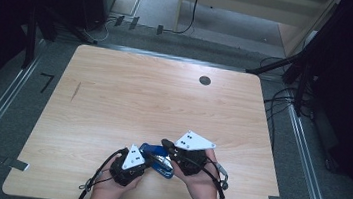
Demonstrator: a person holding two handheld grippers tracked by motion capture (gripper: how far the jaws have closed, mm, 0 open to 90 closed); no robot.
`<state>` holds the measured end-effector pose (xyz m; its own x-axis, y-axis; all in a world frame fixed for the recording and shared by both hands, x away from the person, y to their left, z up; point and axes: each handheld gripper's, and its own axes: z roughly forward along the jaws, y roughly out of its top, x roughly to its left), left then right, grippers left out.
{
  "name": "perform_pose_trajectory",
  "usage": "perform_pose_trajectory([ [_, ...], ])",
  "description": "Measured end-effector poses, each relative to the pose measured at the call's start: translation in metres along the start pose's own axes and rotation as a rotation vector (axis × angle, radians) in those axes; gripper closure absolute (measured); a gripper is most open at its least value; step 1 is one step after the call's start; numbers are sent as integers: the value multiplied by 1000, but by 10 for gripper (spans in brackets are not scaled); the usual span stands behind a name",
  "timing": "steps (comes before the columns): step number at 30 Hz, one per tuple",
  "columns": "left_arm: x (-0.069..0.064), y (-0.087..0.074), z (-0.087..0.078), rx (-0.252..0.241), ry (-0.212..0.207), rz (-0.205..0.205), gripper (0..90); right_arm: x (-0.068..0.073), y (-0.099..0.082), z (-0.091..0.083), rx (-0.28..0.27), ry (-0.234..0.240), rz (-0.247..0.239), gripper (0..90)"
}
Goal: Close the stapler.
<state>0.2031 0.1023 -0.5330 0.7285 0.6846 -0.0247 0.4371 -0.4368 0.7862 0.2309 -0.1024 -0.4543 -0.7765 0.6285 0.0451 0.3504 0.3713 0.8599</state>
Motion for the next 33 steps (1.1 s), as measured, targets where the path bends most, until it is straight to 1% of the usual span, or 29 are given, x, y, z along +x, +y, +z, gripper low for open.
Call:
perform_pose_trajectory([
  [7,0,0,0,-1,-3,4,900,-2,-15,-2,11,-2,13,900],
  [13,0,0,-1,3,-13,7,900,-4,-26,-3,16,-4,43,900],
  [19,-1,-1,-1,0,-17,13,900,-5,-34,-4,19,-9,51,900],
  [24,-1,-1,-1,0,-24,20,900,-5,-43,-4,37,-16,47,900],
  [26,-1,-1,-1,0,-24,21,900,-4,-47,-4,41,-16,54,900],
  [29,-1,-1,-1,2,-26,23,900,-5,-50,-5,37,-13,68,900],
  [33,-2,-1,-1,4,-25,23,900,-4,-52,-8,38,-10,70,900],
])
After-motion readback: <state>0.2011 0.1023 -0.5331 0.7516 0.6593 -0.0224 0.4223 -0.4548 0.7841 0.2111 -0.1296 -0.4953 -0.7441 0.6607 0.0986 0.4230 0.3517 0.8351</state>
